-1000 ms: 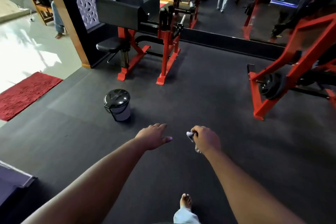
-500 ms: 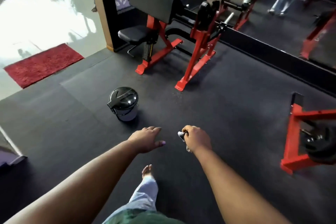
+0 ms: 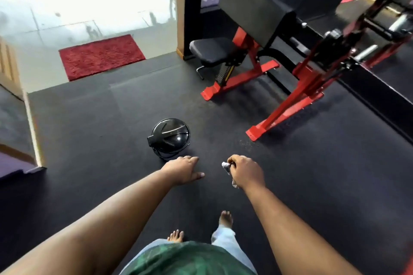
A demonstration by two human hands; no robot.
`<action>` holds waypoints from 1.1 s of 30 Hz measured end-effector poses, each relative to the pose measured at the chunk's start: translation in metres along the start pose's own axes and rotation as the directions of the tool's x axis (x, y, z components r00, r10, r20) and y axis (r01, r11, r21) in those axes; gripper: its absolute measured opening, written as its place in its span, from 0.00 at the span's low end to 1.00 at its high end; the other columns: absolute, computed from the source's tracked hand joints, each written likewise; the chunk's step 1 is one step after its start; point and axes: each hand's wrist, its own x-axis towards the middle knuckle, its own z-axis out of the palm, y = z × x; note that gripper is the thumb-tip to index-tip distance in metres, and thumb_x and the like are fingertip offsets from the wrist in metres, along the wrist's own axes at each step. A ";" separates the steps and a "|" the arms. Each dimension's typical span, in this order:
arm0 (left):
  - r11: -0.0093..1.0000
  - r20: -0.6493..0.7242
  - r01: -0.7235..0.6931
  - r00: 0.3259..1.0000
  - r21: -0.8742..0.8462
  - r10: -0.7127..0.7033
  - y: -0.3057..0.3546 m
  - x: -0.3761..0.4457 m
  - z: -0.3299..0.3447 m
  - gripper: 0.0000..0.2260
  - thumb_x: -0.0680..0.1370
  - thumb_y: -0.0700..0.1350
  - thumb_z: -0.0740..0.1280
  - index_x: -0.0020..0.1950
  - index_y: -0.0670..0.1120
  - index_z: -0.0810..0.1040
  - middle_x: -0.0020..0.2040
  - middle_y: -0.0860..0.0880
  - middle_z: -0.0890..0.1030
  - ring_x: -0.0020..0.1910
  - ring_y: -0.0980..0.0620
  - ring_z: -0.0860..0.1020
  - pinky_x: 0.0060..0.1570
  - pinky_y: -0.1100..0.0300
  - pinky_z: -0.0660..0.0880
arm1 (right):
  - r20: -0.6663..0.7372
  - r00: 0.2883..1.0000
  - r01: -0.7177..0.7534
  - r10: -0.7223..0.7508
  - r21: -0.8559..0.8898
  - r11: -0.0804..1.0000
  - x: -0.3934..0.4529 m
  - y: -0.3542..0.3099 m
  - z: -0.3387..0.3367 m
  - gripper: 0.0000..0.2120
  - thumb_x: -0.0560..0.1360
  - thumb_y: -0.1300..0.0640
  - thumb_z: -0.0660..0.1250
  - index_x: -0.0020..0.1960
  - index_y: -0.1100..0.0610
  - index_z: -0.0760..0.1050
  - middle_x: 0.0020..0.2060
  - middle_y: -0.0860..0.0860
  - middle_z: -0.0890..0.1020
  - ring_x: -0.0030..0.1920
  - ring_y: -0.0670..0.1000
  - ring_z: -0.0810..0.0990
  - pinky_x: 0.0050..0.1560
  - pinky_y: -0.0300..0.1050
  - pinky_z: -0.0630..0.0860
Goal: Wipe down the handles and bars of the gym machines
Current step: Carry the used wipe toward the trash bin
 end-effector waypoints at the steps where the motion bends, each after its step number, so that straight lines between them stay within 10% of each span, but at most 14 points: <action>1: 0.999 -0.004 0.036 0.999 -0.022 -0.036 -0.001 0.016 -0.010 0.37 0.80 0.70 0.59 0.82 0.50 0.59 0.80 0.48 0.66 0.76 0.44 0.67 0.70 0.46 0.70 | 0.020 0.999 0.029 -0.029 0.000 1.000 0.028 0.000 -0.005 0.10 0.79 0.51 0.62 0.56 0.47 0.81 0.54 0.49 0.83 0.54 0.57 0.81 0.47 0.48 0.74; 14: 0.892 -0.013 0.374 0.921 -0.253 -0.390 0.000 0.130 -0.080 0.35 0.81 0.67 0.60 0.83 0.52 0.57 0.81 0.51 0.64 0.78 0.47 0.64 0.72 0.46 0.67 | 0.227 0.906 0.365 -0.357 0.006 0.931 0.274 -0.018 -0.034 0.09 0.78 0.48 0.65 0.55 0.46 0.81 0.52 0.51 0.85 0.53 0.58 0.83 0.49 0.48 0.78; 33: 0.628 0.129 0.560 0.793 -0.540 -0.596 -0.124 0.224 -0.088 0.34 0.80 0.68 0.61 0.81 0.52 0.61 0.75 0.49 0.71 0.73 0.45 0.70 0.65 0.45 0.73 | 0.454 0.789 0.492 -0.415 -0.061 0.869 0.450 -0.141 0.022 0.08 0.78 0.49 0.65 0.53 0.47 0.82 0.50 0.50 0.86 0.50 0.57 0.83 0.48 0.48 0.79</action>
